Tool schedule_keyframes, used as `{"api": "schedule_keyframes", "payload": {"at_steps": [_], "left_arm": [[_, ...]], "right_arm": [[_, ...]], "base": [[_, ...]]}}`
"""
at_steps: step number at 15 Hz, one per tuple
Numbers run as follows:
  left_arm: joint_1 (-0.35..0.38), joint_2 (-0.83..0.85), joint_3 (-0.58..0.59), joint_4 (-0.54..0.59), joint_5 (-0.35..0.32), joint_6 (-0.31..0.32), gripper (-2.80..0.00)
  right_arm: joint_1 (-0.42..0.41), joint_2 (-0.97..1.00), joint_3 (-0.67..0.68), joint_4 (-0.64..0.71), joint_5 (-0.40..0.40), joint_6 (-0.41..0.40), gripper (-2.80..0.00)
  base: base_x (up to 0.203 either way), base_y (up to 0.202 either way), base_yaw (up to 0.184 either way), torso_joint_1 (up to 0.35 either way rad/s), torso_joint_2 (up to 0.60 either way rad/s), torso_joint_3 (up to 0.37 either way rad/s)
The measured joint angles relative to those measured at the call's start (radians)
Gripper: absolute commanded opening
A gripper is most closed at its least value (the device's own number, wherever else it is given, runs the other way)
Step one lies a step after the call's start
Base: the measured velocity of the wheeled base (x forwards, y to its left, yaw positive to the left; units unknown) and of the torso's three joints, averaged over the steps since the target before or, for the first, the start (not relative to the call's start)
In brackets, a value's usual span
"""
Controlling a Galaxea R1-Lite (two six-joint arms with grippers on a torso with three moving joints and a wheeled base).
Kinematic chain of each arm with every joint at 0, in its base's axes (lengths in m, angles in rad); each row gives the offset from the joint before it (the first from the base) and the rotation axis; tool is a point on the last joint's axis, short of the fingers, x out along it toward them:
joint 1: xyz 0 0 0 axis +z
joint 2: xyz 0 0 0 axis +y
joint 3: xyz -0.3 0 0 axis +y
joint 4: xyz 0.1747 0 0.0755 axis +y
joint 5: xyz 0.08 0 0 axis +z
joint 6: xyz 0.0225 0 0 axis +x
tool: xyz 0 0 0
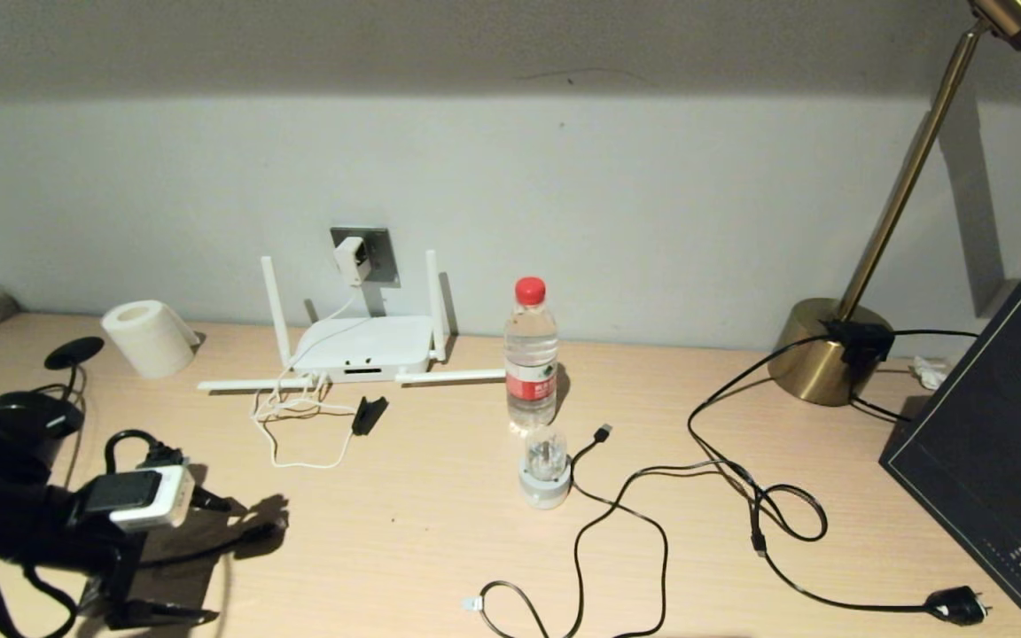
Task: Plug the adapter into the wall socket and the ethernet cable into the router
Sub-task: Pick up cable
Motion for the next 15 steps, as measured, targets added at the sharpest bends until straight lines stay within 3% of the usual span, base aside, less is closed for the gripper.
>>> {"api": "schedule_keyframes", "payload": {"at_steps": [5, 15], "left_arm": [[-0.036, 0.032, -0.122, 0.172, -0.006, -0.094, 0.00], [-0.046, 0.127, -0.195, 0.158, -0.006, -0.106, 0.00]], "right_arm": [[0.000, 0.000, 0.000, 0.000, 0.000, 0.000, -2.80], [0.000, 0.000, 0.000, 0.000, 0.000, 0.000, -2.80]], "base": [[0.000, 0.000, 0.000, 0.000, 0.00, 0.000], [0.000, 0.000, 0.000, 0.000, 0.00, 0.000]]}}
